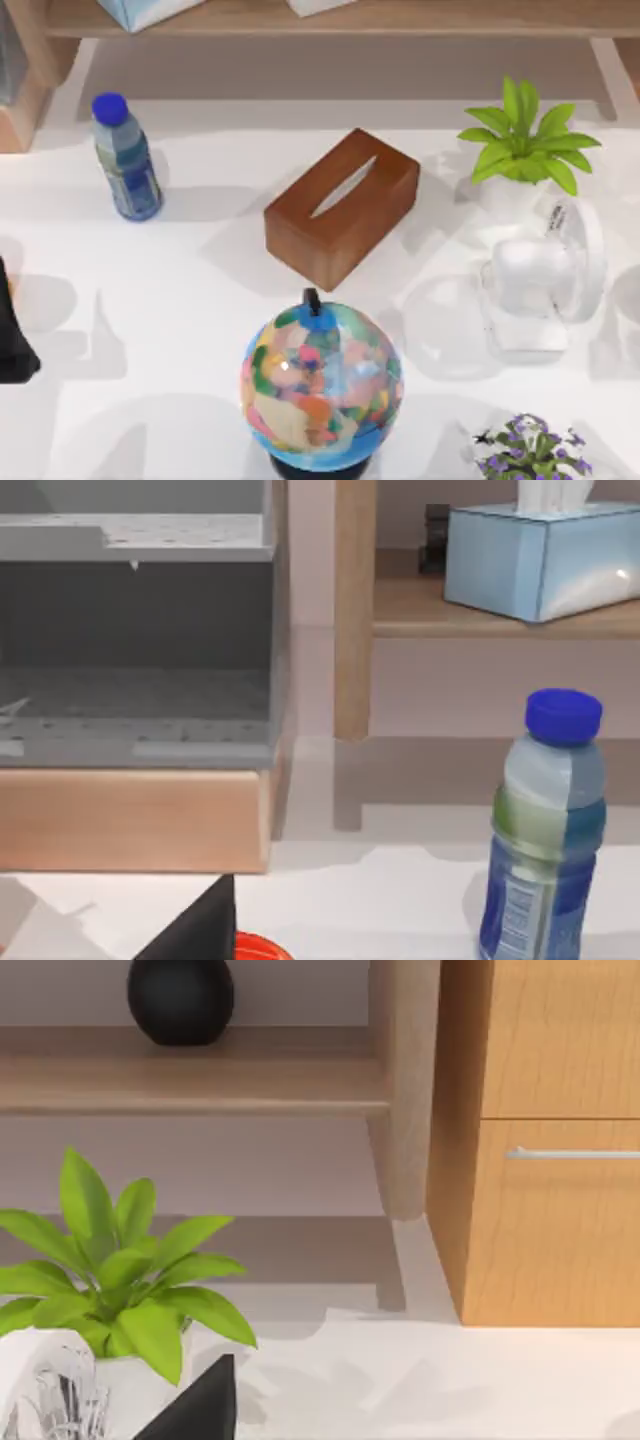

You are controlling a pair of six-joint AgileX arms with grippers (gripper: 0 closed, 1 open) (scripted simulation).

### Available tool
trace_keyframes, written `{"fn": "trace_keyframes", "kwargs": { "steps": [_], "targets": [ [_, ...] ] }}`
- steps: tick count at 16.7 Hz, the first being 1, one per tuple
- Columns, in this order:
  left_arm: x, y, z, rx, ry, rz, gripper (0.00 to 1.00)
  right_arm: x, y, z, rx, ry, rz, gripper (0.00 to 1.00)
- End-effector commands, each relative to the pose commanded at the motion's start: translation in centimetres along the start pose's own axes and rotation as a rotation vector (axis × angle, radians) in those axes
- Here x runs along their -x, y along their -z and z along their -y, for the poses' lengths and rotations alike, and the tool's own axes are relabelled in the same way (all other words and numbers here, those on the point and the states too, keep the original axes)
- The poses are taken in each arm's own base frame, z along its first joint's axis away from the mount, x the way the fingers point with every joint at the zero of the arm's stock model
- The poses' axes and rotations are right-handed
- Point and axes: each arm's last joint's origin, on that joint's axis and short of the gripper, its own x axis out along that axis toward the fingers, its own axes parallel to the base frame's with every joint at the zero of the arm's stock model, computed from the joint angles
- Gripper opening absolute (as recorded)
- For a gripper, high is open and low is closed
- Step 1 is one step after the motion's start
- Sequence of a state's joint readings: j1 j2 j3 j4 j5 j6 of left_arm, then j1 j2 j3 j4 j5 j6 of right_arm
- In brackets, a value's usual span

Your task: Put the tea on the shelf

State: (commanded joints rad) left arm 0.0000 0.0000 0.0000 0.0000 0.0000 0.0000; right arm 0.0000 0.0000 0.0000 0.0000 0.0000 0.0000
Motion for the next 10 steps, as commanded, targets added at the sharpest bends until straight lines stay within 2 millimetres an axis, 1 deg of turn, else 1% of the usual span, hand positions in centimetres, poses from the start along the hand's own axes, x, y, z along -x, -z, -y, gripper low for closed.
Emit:
{"fn": "trace_keyframes", "kwargs": {
  "steps": [5,7,10],
  "targets": [
    [0.0,0.0,0.0,0.0,0.0,0.0,1.0,-0.3,-0.4,0.3,0.006,0.002,0.007,1.0],
    [0.0,0.0,0.0,0.0,0.0,0.0,1.0,-0.9,-0.8,0.7,0.014,0.004,0.013,1.0],
    [0.0,0.0,0.0,0.0,0.0,0.0,1.0,-2.2,-1.4,1.9,0.03,0.008,0.012,1.0]
  ]
}}
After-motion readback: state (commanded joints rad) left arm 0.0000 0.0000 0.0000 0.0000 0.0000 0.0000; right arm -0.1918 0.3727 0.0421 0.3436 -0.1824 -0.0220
